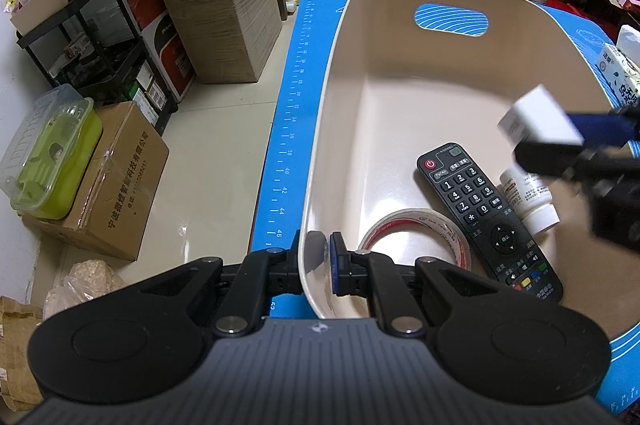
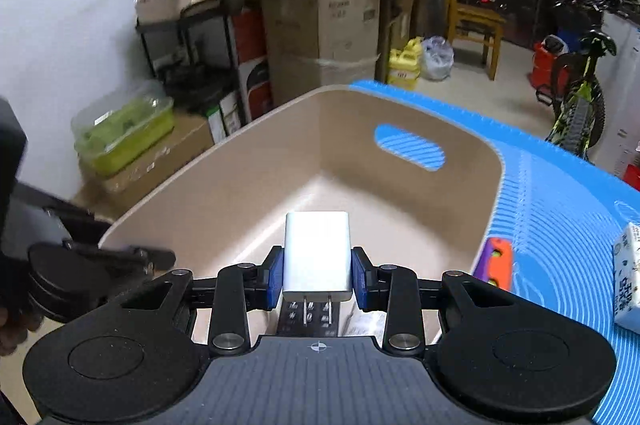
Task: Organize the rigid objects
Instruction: 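Carry the charger plug over the basket and release it with the right gripper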
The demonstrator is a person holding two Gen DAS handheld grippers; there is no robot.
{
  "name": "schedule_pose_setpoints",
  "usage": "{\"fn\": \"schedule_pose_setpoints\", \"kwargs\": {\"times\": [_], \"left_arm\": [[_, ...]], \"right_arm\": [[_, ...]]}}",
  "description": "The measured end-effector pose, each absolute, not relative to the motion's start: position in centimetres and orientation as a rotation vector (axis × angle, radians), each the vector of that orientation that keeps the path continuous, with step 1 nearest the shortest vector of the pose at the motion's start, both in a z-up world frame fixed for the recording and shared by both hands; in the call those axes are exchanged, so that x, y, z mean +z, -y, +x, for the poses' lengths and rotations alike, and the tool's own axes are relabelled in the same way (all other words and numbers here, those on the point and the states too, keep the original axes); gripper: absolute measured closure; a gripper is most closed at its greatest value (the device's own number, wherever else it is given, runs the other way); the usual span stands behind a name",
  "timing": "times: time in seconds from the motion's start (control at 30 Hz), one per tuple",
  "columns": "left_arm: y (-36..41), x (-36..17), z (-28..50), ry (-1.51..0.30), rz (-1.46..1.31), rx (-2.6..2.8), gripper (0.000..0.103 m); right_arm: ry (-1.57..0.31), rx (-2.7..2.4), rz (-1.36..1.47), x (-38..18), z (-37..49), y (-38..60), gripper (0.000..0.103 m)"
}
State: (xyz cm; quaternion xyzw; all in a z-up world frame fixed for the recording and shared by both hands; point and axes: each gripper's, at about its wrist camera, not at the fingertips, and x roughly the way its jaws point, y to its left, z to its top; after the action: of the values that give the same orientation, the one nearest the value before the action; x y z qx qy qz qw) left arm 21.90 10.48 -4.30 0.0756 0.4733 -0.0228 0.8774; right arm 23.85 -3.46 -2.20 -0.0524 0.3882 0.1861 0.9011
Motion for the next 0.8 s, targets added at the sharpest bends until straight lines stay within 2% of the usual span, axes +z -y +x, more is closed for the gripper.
{"fn": "schedule_pose_setpoints", "kwargs": {"times": [0.37, 0.6, 0.67, 0.8], "left_arm": [[-10.2, -4.1, 21.9, -0.984, 0.155, -0.052, 0.09], [-10.2, -4.1, 21.9, -0.986, 0.154, -0.054, 0.09], [-10.3, -4.1, 21.9, -0.986, 0.153, -0.055, 0.09], [-10.3, -4.1, 21.9, -0.986, 0.153, -0.055, 0.09]], "right_arm": [[-0.976, 0.393, -0.176, -5.2, 24.4, 1.3, 0.061], [-0.981, 0.391, -0.16, -5.1, 24.2, 1.4, 0.056], [-0.963, 0.395, -0.139, -4.6, 24.2, 1.9, 0.049], [-0.895, 0.383, -0.11, -2.9, 24.0, 3.2, 0.048]]}}
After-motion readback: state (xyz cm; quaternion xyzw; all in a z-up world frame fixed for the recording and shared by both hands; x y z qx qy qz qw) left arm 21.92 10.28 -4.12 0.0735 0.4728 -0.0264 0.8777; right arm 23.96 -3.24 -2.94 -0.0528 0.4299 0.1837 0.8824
